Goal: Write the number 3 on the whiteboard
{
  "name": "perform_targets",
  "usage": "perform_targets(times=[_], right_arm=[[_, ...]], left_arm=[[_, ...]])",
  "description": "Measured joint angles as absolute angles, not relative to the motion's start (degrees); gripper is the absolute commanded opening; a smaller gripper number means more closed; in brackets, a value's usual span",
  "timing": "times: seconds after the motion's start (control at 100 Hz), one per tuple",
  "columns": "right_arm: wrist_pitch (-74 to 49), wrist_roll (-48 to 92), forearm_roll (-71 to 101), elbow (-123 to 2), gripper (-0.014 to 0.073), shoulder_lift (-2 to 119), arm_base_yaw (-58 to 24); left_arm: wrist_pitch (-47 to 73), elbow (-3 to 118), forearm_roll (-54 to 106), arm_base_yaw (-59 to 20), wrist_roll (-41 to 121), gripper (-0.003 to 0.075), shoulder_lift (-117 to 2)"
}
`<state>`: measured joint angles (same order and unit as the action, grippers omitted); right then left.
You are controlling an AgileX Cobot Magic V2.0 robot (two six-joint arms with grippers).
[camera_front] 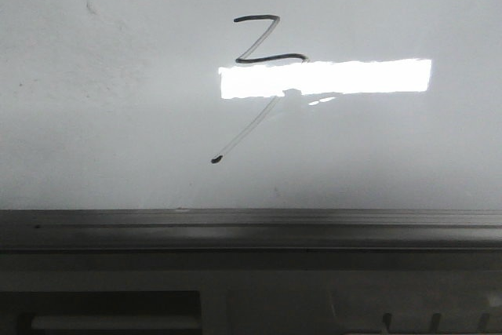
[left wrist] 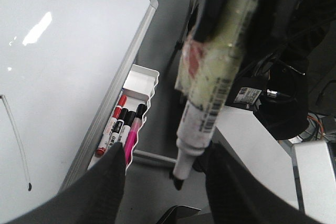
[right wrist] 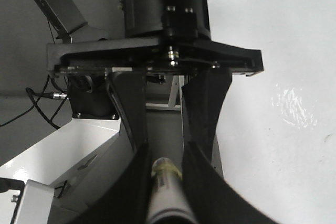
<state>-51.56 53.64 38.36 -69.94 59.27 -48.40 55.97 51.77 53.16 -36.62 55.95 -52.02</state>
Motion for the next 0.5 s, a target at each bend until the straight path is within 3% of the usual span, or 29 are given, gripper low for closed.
perform_targets(times=[0.5], right_arm=[[-48.9,54.1,38.4,-69.9,-0.0049,59.3,-51.5]], left_arm=[[55.2,51.8,53.2,-36.6,56.2,0.0313,-52.0]])
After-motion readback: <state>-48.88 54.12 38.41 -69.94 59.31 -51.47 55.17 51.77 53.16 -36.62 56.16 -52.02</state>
